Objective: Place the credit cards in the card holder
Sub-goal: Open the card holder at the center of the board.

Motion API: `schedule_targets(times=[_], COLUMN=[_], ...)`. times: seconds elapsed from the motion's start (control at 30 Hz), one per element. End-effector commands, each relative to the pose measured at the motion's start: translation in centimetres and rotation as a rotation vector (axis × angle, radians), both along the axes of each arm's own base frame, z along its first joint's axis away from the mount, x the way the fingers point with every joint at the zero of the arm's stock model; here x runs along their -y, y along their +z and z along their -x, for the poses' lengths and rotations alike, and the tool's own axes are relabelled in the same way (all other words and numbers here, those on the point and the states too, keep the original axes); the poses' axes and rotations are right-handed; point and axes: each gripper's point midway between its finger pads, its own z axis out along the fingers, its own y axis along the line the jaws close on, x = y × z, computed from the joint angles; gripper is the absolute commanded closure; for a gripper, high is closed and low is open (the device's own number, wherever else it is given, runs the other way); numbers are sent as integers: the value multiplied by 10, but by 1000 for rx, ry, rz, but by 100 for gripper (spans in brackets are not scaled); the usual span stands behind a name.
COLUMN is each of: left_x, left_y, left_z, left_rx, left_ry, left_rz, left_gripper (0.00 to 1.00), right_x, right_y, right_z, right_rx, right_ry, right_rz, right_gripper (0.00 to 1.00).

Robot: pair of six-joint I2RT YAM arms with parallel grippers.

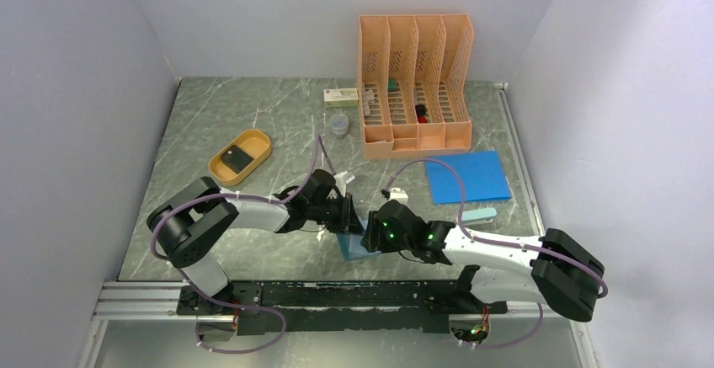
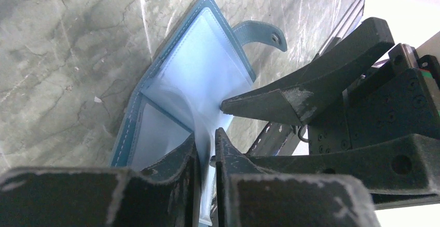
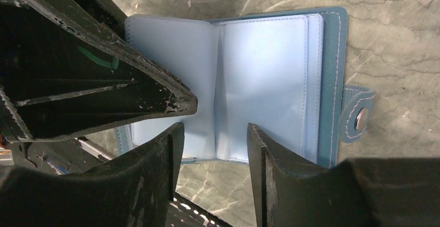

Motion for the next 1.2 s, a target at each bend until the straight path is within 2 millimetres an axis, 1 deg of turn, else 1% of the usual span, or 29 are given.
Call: schedule_targets(times=[0.0, 0.07, 0.1, 0.2, 0.3, 0.4, 0.5, 0.63, 0.67, 0.8, 0.87, 0.93, 1.1, 1.17], left_x=[16, 15, 15, 12, 6, -3, -9, -9, -8, -4, -2, 0, 5, 8], left_y=[17, 16, 16, 14, 9, 6, 6, 9, 9, 14, 16, 19, 20, 25], left_z=[-4, -6, -6, -8, -12, -17, -21, -23, -24, -26, -26, -26, -24, -23], left_rx=[29, 27, 27, 3, -37, -54, -52, -43, -41, -34, -29, -26, -31, -30], left_ry=[-31, -23, -16, 12, 56, 88, 100, 85, 82, 77, 75, 71, 64, 60], left_rz=[64, 54, 50, 17, -78, -173, -246, -286, -293, -300, -293, -286, -262, -232], left_gripper=[86, 93, 95, 95, 95, 95, 95, 95, 93, 77, 72, 70, 71, 71], right_x=[12, 13, 13, 12, 11, 14, 19, 23, 25, 30, 33, 34, 34, 34], right_y=[-8, -5, -3, 6, 17, 25, 25, 14, 11, 7, 5, 3, -3, -3], right_z=[0, 0, 0, 0, -1, -5, -9, -10, -10, -11, -12, -14, -17, -20], right_rx=[-2, 4, 11, 40, 67, 89, 91, 64, 57, 58, 59, 62, 56, 58], right_ry=[-23, -28, -27, -21, -25, -62, -104, -127, -136, -161, -167, -170, -183, -191], right_rz=[39, 31, 22, -22, -67, -87, -66, -14, -4, 14, 32, 40, 37, 28], right_gripper=[47, 46, 46, 42, 39, 38, 41, 46, 46, 47, 48, 48, 50, 51])
